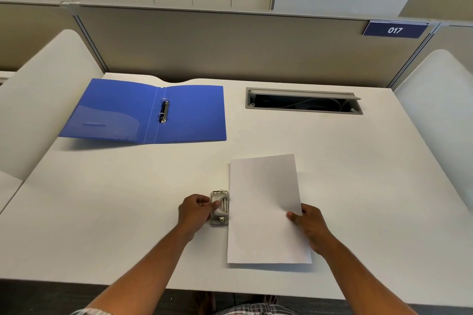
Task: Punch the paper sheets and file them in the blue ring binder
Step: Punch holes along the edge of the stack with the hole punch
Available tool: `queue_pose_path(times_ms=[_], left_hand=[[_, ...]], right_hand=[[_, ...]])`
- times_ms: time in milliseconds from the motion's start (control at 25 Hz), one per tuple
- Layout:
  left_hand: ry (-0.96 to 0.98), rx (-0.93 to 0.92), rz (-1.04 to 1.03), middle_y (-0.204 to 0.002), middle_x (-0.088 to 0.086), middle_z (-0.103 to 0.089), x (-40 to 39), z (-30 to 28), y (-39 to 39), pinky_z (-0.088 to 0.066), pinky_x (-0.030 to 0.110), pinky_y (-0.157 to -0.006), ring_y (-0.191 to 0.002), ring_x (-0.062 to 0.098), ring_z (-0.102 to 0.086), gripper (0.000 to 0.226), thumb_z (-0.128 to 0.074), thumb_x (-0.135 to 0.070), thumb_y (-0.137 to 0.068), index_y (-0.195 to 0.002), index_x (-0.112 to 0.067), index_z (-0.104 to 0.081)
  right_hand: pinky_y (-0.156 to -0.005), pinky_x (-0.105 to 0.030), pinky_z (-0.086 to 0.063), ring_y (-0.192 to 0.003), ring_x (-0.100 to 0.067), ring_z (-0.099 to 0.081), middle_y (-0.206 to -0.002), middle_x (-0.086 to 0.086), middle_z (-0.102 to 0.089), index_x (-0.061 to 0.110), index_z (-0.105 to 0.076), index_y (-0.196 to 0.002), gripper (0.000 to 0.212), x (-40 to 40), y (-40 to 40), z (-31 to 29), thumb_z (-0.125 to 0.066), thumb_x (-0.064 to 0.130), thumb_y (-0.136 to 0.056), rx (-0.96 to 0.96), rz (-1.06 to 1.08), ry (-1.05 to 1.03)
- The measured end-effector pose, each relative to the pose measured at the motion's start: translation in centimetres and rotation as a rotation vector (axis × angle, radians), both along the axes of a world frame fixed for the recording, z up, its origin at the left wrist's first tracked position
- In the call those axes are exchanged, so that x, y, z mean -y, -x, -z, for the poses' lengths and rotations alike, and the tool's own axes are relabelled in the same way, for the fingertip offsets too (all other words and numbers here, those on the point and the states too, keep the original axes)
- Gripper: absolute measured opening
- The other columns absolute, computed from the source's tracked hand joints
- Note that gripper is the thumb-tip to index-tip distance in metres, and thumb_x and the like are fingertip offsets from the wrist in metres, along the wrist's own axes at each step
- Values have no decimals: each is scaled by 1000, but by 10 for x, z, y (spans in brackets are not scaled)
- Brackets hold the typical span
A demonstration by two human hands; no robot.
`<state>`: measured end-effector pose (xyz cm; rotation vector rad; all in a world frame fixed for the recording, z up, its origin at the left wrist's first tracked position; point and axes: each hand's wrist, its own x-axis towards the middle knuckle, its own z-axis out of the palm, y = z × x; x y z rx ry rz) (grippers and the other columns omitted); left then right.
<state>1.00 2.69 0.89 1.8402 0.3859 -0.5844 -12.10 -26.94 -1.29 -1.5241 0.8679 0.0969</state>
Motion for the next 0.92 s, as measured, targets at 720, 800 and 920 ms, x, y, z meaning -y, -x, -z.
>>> queue_pose_path(times_ms=[720,800,920], left_hand=[[-31,20,60,-82,17,-76,-2,-2,0,-61,48,-82,-69,25,-72,25,-90,-30,-67,-74,-10,-76],[-23,8,55,-85,18,-77,-1,-4,0,-62,47,-81,-68,23,-71,25,-90,-28,-68,-77,-9,-77],[-6,3,41,-88,16,-78,0,-8,0,-63,41,-79,-70,23,-73,24,-90,-25,-69,-82,-10,-77]], right_hand=[[-80,-43,-61,-81,-29,-73,-93,-9,-80,13,-77,-96,10,-15,-13,-3,-73,7,-89,-7,-23,17],[-78,-42,-61,-79,-28,-72,-92,-9,-79,13,-77,-96,10,-17,-14,-3,-73,7,-89,-6,-28,14],[-74,-38,-60,-78,-26,-72,-92,-9,-79,14,-77,-95,10,-19,-14,-1,-72,7,-90,-12,-35,14]])
